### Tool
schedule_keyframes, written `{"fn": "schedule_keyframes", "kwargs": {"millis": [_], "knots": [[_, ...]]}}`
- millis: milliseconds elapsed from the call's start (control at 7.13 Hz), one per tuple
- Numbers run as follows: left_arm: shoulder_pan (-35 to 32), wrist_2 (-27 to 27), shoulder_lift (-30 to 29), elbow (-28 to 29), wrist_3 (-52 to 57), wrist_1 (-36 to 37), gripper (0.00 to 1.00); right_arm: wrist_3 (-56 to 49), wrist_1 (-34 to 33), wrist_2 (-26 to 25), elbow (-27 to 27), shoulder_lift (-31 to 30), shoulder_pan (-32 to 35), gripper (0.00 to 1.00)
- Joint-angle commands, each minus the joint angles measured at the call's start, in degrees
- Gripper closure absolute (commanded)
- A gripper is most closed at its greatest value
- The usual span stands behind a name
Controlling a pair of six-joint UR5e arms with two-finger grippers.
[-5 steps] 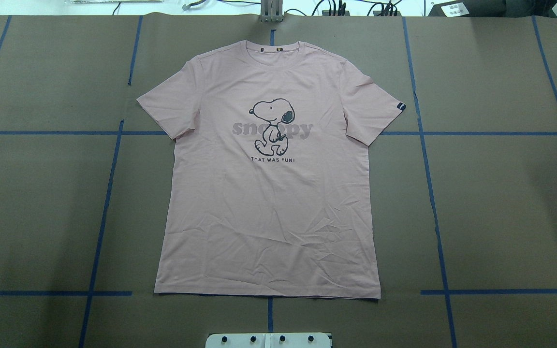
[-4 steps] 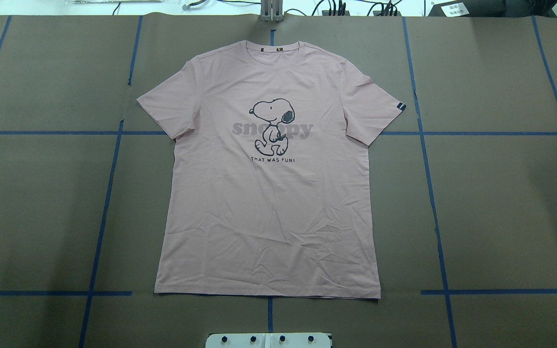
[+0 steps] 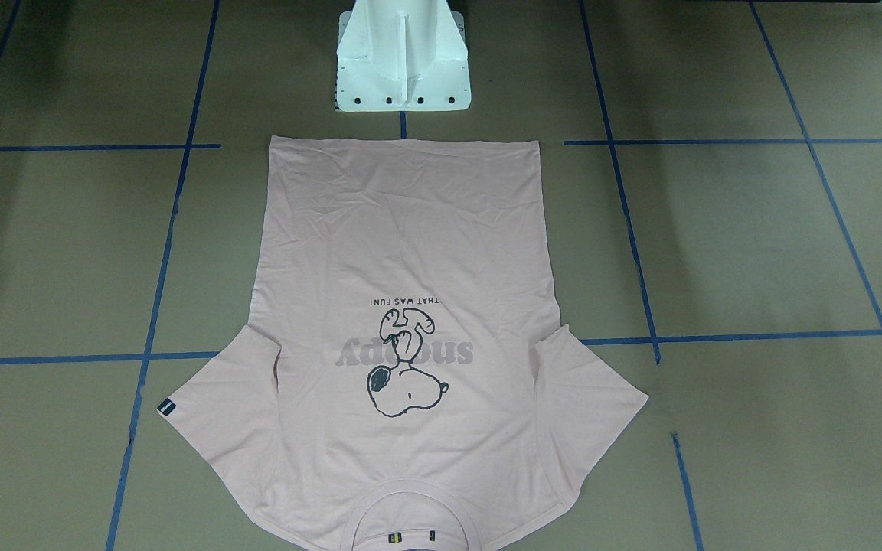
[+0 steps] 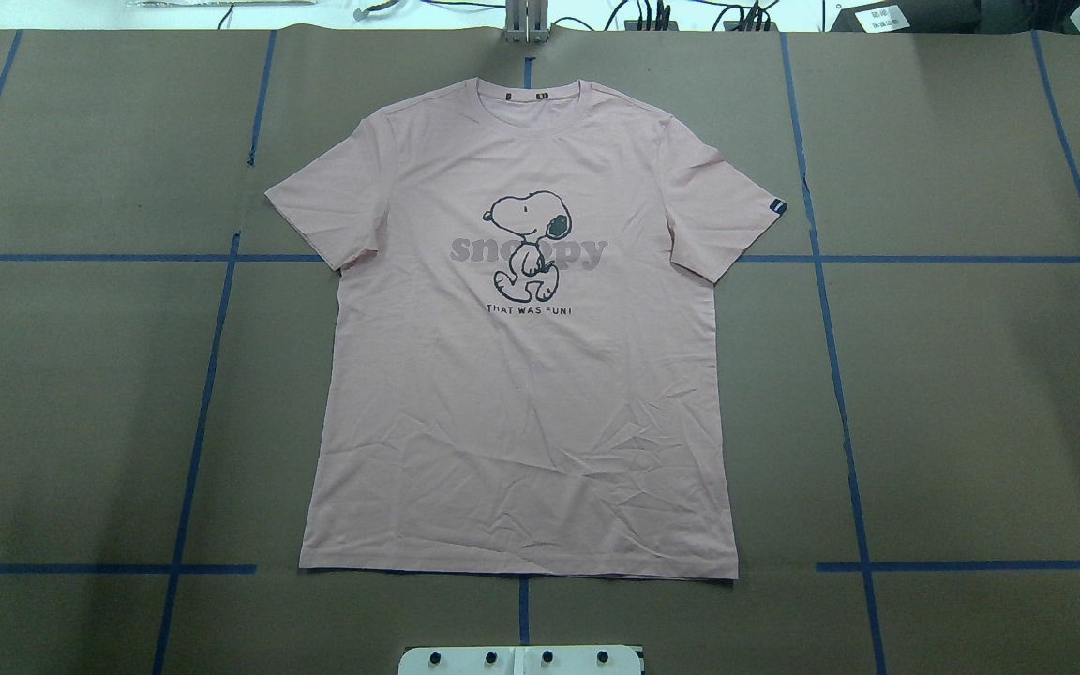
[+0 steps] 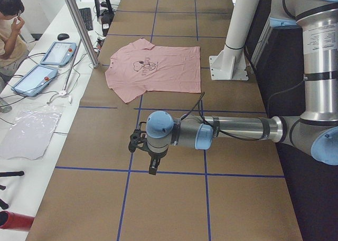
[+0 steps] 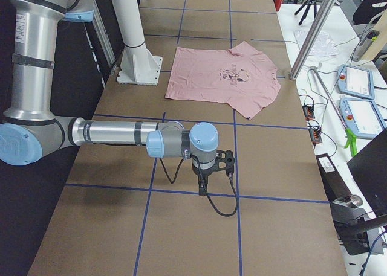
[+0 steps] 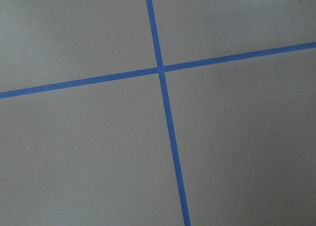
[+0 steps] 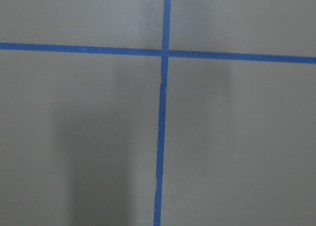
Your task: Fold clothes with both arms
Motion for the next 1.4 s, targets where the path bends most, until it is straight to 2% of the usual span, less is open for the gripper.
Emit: {"fn": "schedule_keyframes", "kwargs": {"millis": [0, 281, 561, 701, 842, 982, 1263], "knots": [[0.0, -0.3, -1.0, 0.2, -1.8, -4.9, 0.00, 0.1, 13.7, -0.8, -0.2, 1.2, -1.9, 0.00], [0.1, -0.1, -7.3, 1.7, -3.4, -13.2, 0.00, 0.4, 15.4, -1.3, -3.8, 8.0, -1.9, 0.00], [0.3, -0.2, -11.4, 3.0, -3.6, -23.0, 0.00, 1.3, 15.4, -1.0, -4.7, 10.4, -1.8, 0.00], [0.3, -0.5, -14.2, 5.9, -3.6, -28.8, 0.00, 4.9, 15.5, -0.6, -5.5, 12.6, -1.9, 0.00], [0.3, -0.4, -16.5, 11.1, -5.3, -34.1, 0.00, 7.5, 15.4, -0.7, -5.8, 15.5, -2.8, 0.00], [0.3, -0.4, -17.3, 13.7, -8.2, -39.2, 0.00, 16.8, 15.6, -1.0, -5.8, 19.0, -6.8, 0.00], [0.4, -0.5, -17.4, 12.8, -13.4, -41.7, 0.00, 32.8, 15.6, -8.0, -7.0, 27.3, -16.9, 0.00]]}}
